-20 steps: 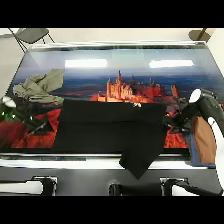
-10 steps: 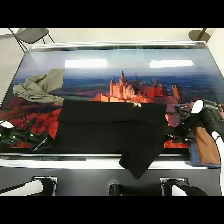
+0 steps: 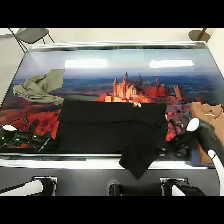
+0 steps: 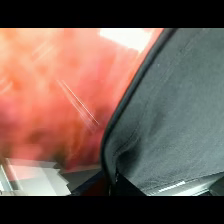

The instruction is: Fold the shirts.

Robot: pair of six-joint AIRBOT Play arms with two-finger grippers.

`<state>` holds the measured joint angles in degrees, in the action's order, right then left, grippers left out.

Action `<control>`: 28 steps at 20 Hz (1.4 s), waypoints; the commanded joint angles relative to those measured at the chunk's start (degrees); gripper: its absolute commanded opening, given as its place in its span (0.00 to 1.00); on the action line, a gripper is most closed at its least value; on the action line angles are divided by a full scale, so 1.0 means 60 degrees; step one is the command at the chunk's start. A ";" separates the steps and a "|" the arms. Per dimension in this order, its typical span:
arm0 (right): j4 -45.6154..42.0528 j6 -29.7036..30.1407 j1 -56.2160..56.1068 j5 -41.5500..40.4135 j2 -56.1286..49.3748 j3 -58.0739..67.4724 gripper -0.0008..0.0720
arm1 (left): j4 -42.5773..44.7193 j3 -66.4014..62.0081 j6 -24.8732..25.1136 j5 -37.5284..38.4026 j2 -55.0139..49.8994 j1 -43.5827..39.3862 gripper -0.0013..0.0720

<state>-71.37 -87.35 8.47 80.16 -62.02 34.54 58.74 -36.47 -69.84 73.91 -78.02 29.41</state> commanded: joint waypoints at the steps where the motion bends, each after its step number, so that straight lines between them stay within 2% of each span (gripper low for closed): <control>1: 0.1155 0.0211 -0.0015 -0.0885 0.0229 -0.1439 0.70 | 0.0095 0.0025 0.0004 -0.0040 -0.0004 0.0007 0.06; 5: 0.1821 0.0382 -0.0015 -0.1654 0.0229 -0.1763 0.68 | 0.0095 0.0025 0.0004 0.0029 -0.0004 0.0007 0.06; 8: 0.1858 0.0135 -0.0015 -0.2364 0.0226 -0.1763 0.56 | 0.0095 0.0025 0.0004 0.0029 -0.0004 0.0007 0.06; 10: 0.1861 -0.0120 -0.0015 -0.2659 0.0226 -0.1763 0.34 | 0.0095 0.0025 0.0007 0.0025 -0.0004 0.0007 0.06; 11: 0.1861 -0.0222 -0.0015 -0.2667 0.0226 -0.1763 0.10 | 0.0095 0.0025 0.0007 0.0022 -0.0004 0.0007 0.06; 12: 0.1869 -0.0219 -0.0015 -0.2554 0.0229 -0.1763 0.07 | 0.0095 0.0025 0.0007 0.0025 -0.0004 0.0007 0.06; 16: 0.1865 0.0856 -0.0015 -0.1213 0.0291 -0.1373 0.07 | -0.0076 -0.0386 0.0408 0.0222 0.0237 0.0007 0.05; 18: 0.1810 0.0827 -0.0015 -0.1126 0.0630 -0.0627 0.07 | -0.0477 -0.1107 0.0375 0.0368 0.0583 0.0007 0.05; 21: 0.0798 -0.0251 -0.0015 -0.1676 0.0627 0.1326 0.06 | -0.1020 -0.2535 -0.0157 0.0299 0.0670 -0.0299 0.05; 25: 0.0976 -0.0251 -0.0015 -0.2142 -0.1351 0.4058 0.06 | -0.1013 -0.4688 -0.0601 -0.0350 -0.0208 -0.1650 0.05; 28: 0.1009 -0.0270 -0.0015 -0.2685 -0.3122 0.5810 0.06 | -0.1013 -0.6601 -0.1421 -0.0470 -0.1712 -0.2084 0.05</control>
<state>-65.39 -88.38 8.34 66.89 -72.49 59.64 53.34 -66.48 -73.97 72.40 -82.08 19.88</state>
